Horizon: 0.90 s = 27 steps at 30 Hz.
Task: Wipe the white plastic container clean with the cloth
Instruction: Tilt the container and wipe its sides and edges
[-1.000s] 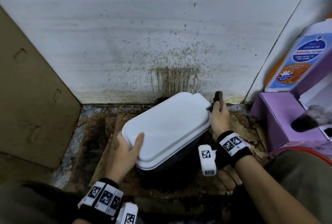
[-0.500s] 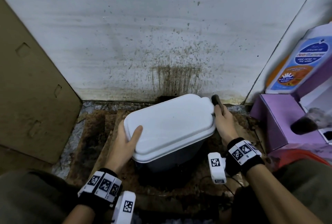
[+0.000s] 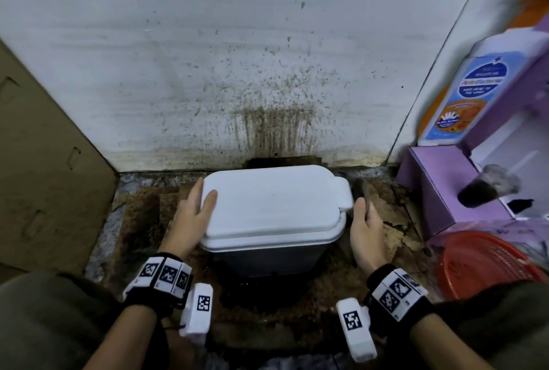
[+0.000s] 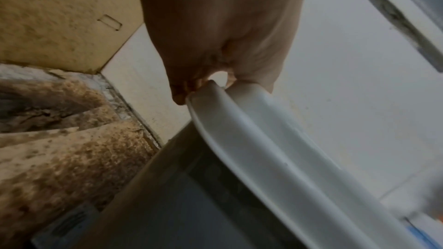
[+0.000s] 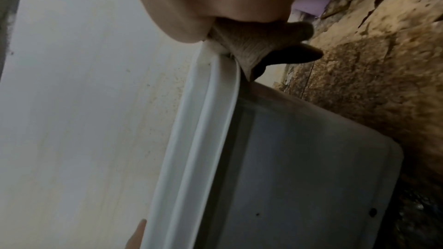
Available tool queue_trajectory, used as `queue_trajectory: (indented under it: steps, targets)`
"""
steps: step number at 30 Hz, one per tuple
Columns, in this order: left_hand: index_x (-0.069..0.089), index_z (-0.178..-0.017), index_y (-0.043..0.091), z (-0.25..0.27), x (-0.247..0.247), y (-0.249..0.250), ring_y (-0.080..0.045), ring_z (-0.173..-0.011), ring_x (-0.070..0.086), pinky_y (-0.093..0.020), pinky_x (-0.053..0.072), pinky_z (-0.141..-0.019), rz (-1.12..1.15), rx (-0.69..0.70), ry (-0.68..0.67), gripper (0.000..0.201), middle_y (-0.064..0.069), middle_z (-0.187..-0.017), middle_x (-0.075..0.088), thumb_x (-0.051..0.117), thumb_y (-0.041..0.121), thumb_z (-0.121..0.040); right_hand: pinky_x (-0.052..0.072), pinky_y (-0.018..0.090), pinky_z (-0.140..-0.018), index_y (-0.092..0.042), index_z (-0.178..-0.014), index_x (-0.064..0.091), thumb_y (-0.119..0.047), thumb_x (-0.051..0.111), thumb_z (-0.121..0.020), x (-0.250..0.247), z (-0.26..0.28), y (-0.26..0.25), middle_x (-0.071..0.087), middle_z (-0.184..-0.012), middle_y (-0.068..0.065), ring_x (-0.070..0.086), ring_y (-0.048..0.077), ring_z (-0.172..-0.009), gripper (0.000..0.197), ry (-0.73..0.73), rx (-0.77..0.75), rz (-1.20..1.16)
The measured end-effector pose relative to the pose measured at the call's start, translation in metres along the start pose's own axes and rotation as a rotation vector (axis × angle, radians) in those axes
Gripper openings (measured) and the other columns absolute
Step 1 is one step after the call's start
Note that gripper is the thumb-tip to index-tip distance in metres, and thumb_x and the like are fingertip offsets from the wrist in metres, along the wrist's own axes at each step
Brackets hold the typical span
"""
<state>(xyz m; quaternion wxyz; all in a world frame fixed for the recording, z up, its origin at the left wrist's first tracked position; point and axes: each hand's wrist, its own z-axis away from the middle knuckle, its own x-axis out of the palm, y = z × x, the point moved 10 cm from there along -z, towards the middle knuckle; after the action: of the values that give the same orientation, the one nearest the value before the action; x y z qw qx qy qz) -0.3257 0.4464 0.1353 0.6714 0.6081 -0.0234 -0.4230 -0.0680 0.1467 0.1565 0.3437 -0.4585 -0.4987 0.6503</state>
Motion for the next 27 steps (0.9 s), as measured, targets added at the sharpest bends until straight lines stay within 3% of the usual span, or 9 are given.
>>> queue_trajectory:
  steps: [1,4,6,8,10,14,20,27]
  targets:
    - [0.022,-0.154,0.051,0.002,-0.002,0.002,-0.027,-0.148,0.033,-0.053,0.029,-0.12,-0.094,-0.011,0.032,0.073,-0.001,-0.158,0.038,0.04,0.08,-0.09,0.033,0.023,-0.097,-0.019,-0.132,0.06,-0.031,0.036,-0.109,-0.001,0.0,0.0,0.059,-0.117,-0.007,0.051,0.01,-0.116,0.035,-0.001,0.002,-0.011]
    - [0.037,-0.154,0.035,0.015,-0.016,0.035,-0.039,-0.13,0.037,-0.051,0.029,-0.112,-0.403,0.086,0.274,0.054,-0.016,-0.137,0.038,0.044,0.05,-0.103,0.039,0.028,-0.096,-0.022,-0.118,0.065,-0.036,0.037,-0.108,0.0,-0.002,0.001,0.066,-0.113,-0.007,0.058,0.015,-0.115,0.032,-0.009,0.023,-0.068]
    - [0.045,-0.15,0.029,0.031,-0.014,0.071,-0.037,-0.125,0.037,-0.051,0.028,-0.108,-0.459,0.231,0.372,0.048,-0.014,-0.133,0.039,0.046,0.042,-0.104,0.04,0.028,-0.104,-0.017,-0.133,0.061,-0.038,0.039,-0.107,0.007,-0.003,0.001,0.064,-0.129,-0.007,0.055,0.012,-0.125,0.04,-0.043,0.055,-0.147]
    - [0.05,-0.146,0.027,0.039,-0.001,0.094,-0.033,-0.128,0.037,-0.05,0.029,-0.107,-0.422,0.343,0.362,0.043,-0.011,-0.133,0.042,0.047,0.04,-0.104,0.035,0.032,-0.116,-0.011,-0.146,0.05,-0.042,0.042,-0.106,0.017,-0.001,-0.004,0.053,-0.145,-0.007,0.047,0.009,-0.136,0.051,-0.09,0.075,-0.216]
    - [0.053,-0.142,0.028,0.045,0.016,0.115,-0.027,-0.132,0.037,-0.046,0.028,-0.109,-0.4,0.436,0.32,0.04,-0.006,-0.137,0.044,0.048,0.04,-0.104,0.033,0.036,-0.12,-0.011,-0.148,0.048,-0.045,0.045,-0.104,0.028,0.003,-0.016,0.049,-0.149,-0.008,0.045,0.008,-0.139,0.056,-0.155,0.075,-0.288]
    - [0.054,-0.141,0.03,0.064,0.046,0.147,-0.015,-0.139,0.035,-0.036,0.025,-0.113,-0.372,0.605,0.212,0.046,0.007,-0.147,0.043,0.039,0.051,-0.102,0.044,0.032,-0.109,-0.014,-0.138,0.06,-0.037,0.043,-0.107,0.057,0.025,-0.047,0.066,-0.133,-0.008,0.058,0.006,-0.127,0.042,-0.314,0.093,-0.429]
    - [0.044,-0.149,0.037,0.062,0.042,0.155,-0.012,-0.147,0.029,-0.036,0.023,-0.116,-0.414,0.639,0.181,0.051,0.009,-0.158,0.035,0.031,0.053,-0.102,0.052,0.035,-0.102,-0.013,-0.136,0.06,-0.032,0.036,-0.109,0.102,0.062,-0.081,0.07,-0.129,0.006,0.065,0.02,-0.121,0.041,-0.571,0.199,-0.582]
    - [0.042,-0.151,0.035,0.052,0.018,0.147,-0.012,-0.142,0.034,-0.033,0.024,-0.112,-0.486,0.613,0.203,0.057,0.009,-0.149,0.043,0.03,0.055,-0.099,0.045,0.044,-0.109,-0.011,-0.142,0.055,-0.036,0.036,-0.109,0.134,0.067,-0.073,0.064,-0.136,0.013,0.061,0.027,-0.127,0.045,-0.621,0.341,-0.746]
